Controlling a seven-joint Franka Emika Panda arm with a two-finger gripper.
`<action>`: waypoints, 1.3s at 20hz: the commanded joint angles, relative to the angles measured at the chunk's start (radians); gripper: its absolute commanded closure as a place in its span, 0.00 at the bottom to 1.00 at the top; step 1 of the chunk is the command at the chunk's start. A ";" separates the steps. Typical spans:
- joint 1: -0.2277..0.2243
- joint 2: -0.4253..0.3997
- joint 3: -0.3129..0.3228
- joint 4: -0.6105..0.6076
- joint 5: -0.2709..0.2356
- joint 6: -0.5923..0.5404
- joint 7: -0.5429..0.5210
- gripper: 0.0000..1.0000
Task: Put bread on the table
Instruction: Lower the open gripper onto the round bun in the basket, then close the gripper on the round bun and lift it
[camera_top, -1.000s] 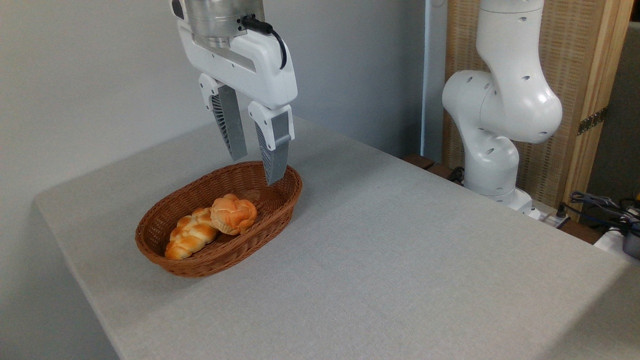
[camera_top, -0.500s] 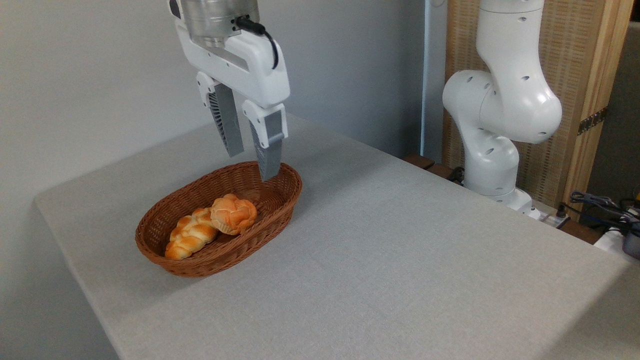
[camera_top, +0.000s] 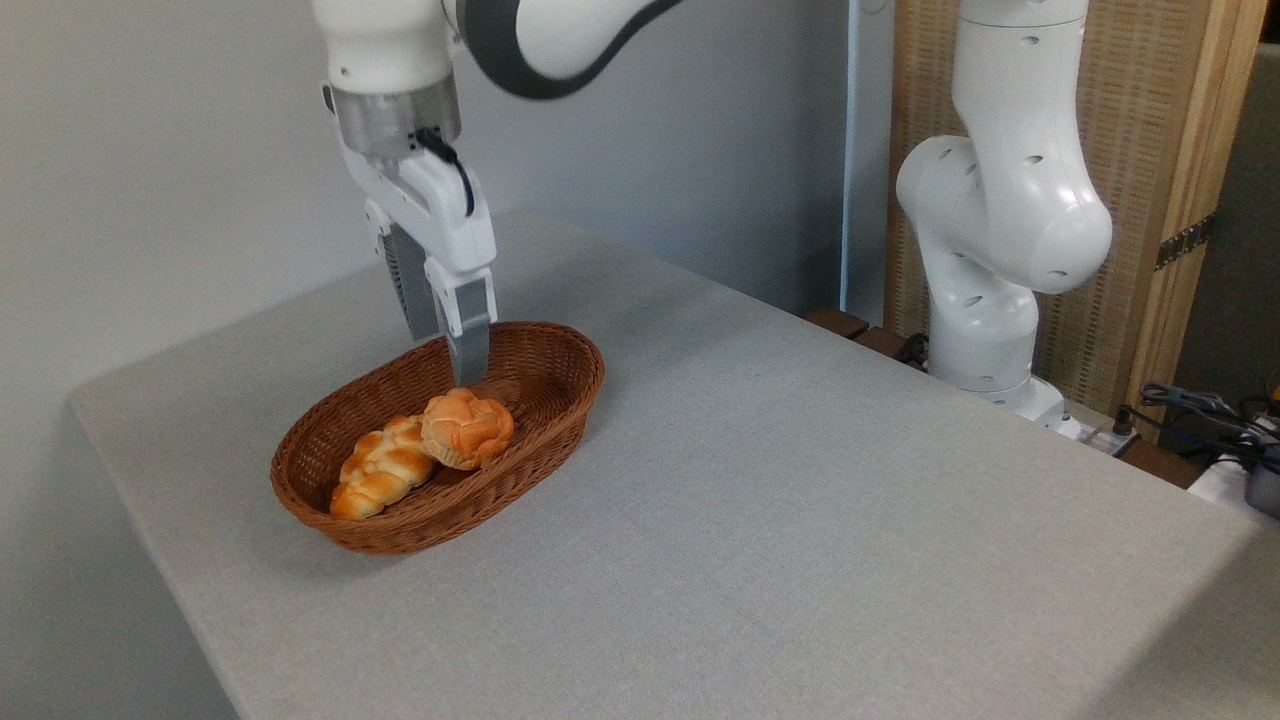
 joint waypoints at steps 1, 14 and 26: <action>-0.069 -0.019 0.017 -0.139 -0.001 0.162 0.006 0.00; -0.080 -0.011 0.020 -0.245 0.046 0.324 0.115 0.00; -0.080 -0.012 0.023 -0.245 0.065 0.327 0.138 0.70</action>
